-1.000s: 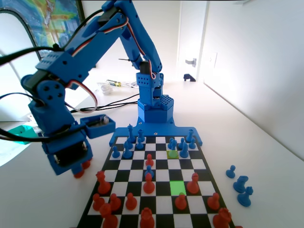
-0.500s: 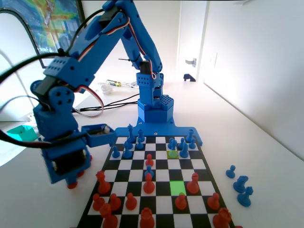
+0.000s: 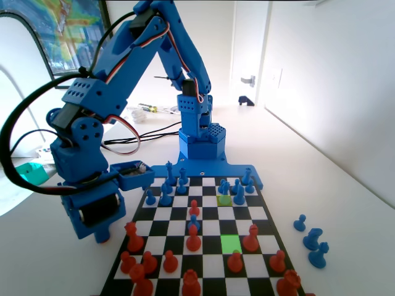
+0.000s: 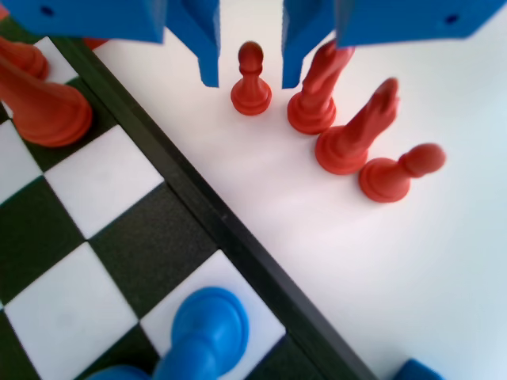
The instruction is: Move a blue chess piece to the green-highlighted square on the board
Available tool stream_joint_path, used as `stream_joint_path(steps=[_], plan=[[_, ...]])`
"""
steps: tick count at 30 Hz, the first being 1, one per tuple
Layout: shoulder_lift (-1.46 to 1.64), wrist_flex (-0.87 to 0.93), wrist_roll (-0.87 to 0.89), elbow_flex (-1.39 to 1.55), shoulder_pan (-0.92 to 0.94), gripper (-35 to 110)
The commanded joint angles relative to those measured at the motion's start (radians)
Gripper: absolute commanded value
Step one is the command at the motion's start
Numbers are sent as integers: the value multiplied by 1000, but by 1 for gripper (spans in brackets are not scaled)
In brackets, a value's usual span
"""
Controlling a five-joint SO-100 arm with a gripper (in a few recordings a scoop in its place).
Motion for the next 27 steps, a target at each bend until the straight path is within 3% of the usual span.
stream_joint_path(steps=[1,15,27], plan=[[55,3,-29,6,14,14],[405,396,-51,-89,-80,9],[822,385,49,301,-453,8]])
